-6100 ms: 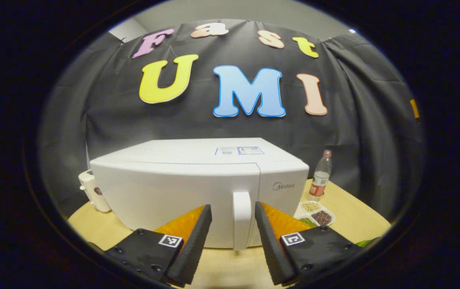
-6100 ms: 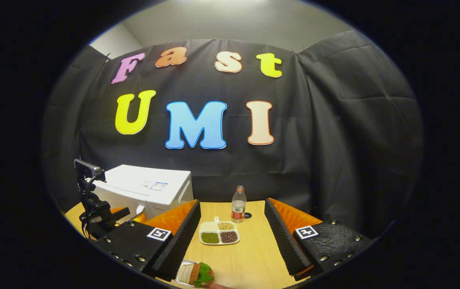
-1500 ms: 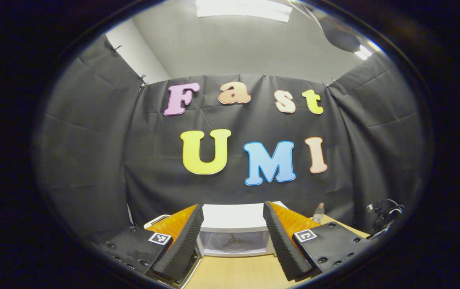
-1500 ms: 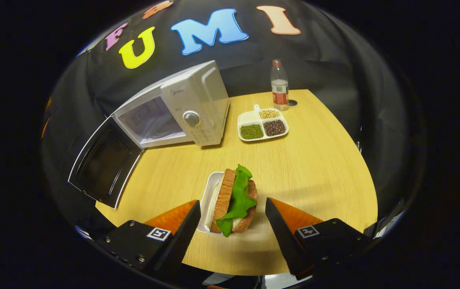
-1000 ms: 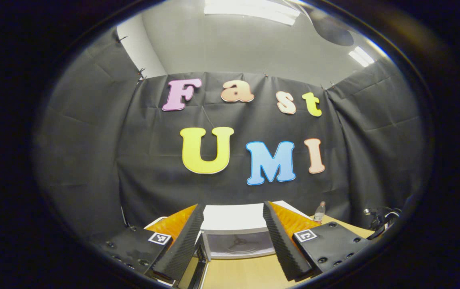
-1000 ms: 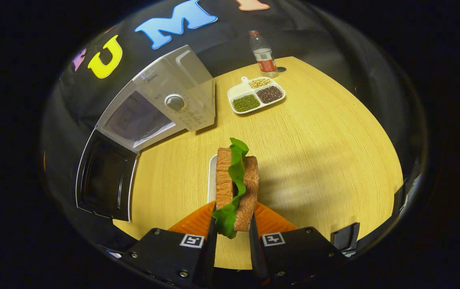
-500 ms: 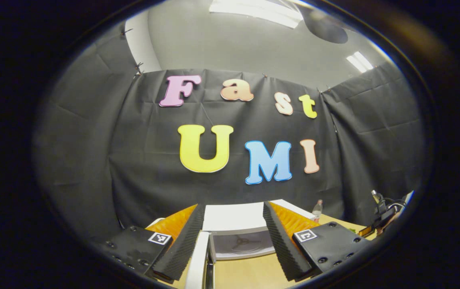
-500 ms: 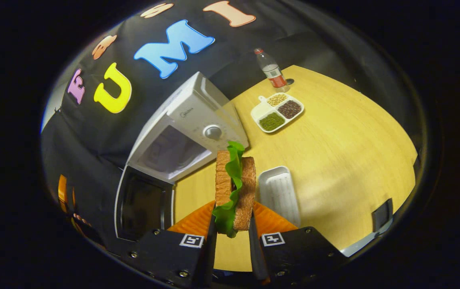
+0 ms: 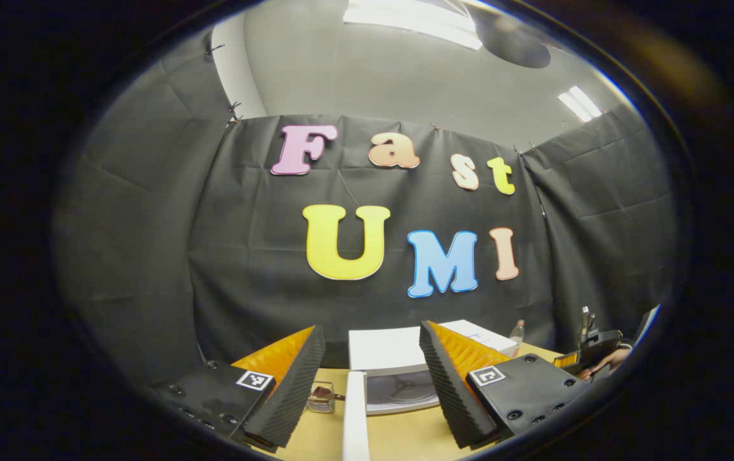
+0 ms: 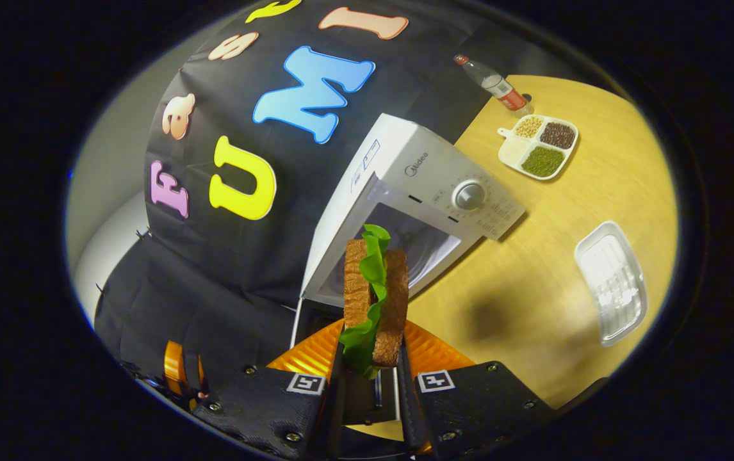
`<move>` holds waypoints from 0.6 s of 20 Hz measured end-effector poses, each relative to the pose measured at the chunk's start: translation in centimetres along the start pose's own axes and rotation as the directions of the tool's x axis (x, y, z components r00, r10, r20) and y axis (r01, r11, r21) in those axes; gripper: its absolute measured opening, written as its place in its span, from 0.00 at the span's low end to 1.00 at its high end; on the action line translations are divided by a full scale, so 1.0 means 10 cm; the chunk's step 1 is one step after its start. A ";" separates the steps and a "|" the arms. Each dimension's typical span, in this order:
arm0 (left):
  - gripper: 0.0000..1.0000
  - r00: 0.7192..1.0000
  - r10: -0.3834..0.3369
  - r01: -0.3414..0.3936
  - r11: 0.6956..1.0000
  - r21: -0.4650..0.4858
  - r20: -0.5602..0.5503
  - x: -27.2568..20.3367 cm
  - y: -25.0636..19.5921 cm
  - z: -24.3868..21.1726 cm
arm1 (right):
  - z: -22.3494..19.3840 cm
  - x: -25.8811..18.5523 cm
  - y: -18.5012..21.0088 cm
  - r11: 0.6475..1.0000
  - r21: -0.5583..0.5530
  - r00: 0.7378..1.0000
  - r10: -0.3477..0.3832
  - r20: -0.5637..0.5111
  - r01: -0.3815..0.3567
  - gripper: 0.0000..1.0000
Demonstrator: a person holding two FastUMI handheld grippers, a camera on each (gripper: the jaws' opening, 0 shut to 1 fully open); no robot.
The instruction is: Open the microwave oven with the left hand, put the food in, and close the microwave oven.
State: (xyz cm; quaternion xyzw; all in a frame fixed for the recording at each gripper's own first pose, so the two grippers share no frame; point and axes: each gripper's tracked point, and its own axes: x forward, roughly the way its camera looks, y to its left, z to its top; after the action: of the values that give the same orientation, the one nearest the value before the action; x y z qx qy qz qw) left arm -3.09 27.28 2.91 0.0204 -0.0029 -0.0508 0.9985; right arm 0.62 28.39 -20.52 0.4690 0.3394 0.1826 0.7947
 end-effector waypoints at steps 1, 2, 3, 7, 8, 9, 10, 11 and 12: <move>0.95 1.000 0.008 -0.008 1.000 0.000 0.001 -0.01 0.06 0.01 | 0.00 0.09 0.04 1.000 0.026 1.000 0.010 0.016 -0.010 0.38; 0.95 1.000 0.018 -0.018 1.000 0.000 0.003 -0.04 0.10 0.01 | 0.00 0.21 0.06 0.999 0.043 0.999 0.016 0.031 -0.018 0.38; 0.95 1.000 0.025 -0.025 1.000 0.000 0.000 -0.07 0.15 0.01 | -0.01 0.32 0.07 0.998 0.061 0.999 0.020 0.037 -0.022 0.37; 0.95 0.998 0.056 -0.056 0.998 0.001 -0.007 -0.16 0.31 -0.02 | -0.05 0.76 0.06 0.995 0.095 0.999 0.017 0.041 -0.021 0.38; 0.95 0.998 0.063 -0.063 0.998 -0.005 -0.012 -0.17 0.34 -0.04 | -0.03 0.86 0.04 0.995 0.096 0.999 0.012 0.051 -0.017 0.38; 0.95 0.997 0.072 -0.072 0.997 -0.003 -0.017 -0.20 0.37 -0.06 | -0.01 0.96 0.02 0.994 0.105 0.998 0.007 0.065 -0.014 0.38; 0.99 0.997 0.079 -0.079 0.997 -0.002 -0.022 -0.20 0.40 -0.08 | 0.01 1.07 0.00 0.993 0.122 0.997 -0.001 0.079 -0.009 0.38; 0.99 0.996 0.087 -0.087 0.996 0.001 -0.023 -0.21 0.44 -0.08 | 0.01 1.20 -0.06 0.991 0.135 0.996 -0.013 0.090 0.000 0.38; 0.99 0.995 0.095 -0.095 0.995 0.004 -0.029 -0.21 0.47 -0.09 | 0.02 1.31 -0.11 0.989 0.147 0.994 -0.028 0.103 0.013 0.38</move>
State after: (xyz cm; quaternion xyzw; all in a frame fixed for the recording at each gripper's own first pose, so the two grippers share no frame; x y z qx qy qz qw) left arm -4.67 32.25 2.16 0.0224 0.0108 -0.0030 0.9997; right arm 9.92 35.69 -26.26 0.5313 0.3143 0.1243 0.7769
